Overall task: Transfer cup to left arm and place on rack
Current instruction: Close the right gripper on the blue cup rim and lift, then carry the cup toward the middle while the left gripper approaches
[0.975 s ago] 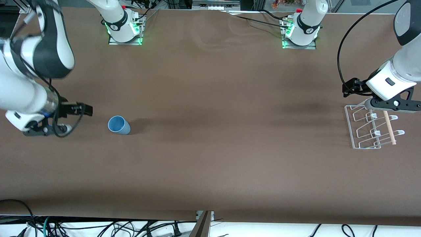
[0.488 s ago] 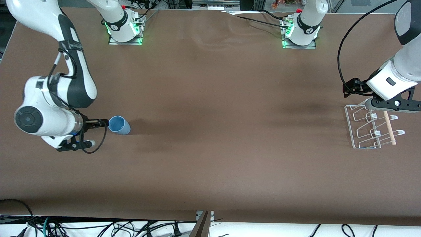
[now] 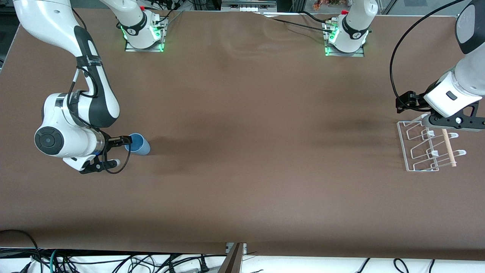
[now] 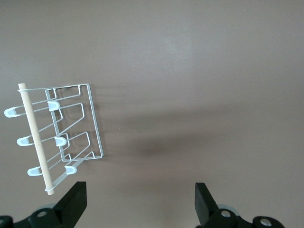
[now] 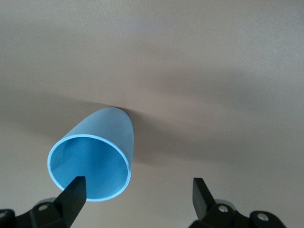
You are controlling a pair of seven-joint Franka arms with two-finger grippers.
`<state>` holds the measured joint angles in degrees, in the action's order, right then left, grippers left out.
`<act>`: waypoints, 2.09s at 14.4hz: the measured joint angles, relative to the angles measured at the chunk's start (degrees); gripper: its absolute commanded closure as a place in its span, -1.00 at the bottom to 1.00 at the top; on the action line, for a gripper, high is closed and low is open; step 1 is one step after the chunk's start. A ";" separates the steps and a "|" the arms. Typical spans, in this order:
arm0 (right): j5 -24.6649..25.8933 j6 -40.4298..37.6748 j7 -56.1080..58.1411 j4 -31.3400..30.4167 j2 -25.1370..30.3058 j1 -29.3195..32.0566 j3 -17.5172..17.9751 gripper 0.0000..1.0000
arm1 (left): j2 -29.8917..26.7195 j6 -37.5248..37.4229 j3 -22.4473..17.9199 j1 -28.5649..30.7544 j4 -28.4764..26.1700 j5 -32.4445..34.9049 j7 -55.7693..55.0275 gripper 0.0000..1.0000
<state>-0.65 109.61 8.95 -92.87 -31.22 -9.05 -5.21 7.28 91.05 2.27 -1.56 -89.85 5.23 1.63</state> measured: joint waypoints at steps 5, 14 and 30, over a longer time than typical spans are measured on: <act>-0.03 1.37 0.17 -0.17 -3.17 -0.03 0.02 -0.43 | 0.03 0.00 -0.06 0.05 0.05 0.00 0.00 -1.00; -0.26 1.63 -0.39 -0.17 -3.93 -1.35 0.30 1.00 | 0.03 0.00 -0.08 0.18 0.06 -0.03 0.00 -1.00; -35.95 0.08 -53.72 18.48 -3.45 -13.34 7.15 1.00 | 0.05 -0.94 -0.07 0.17 0.06 -0.68 0.00 -1.00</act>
<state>-36.60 109.69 -44.77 -74.39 -34.67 -22.39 1.94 7.32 90.11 2.20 -1.39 -89.79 4.54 1.63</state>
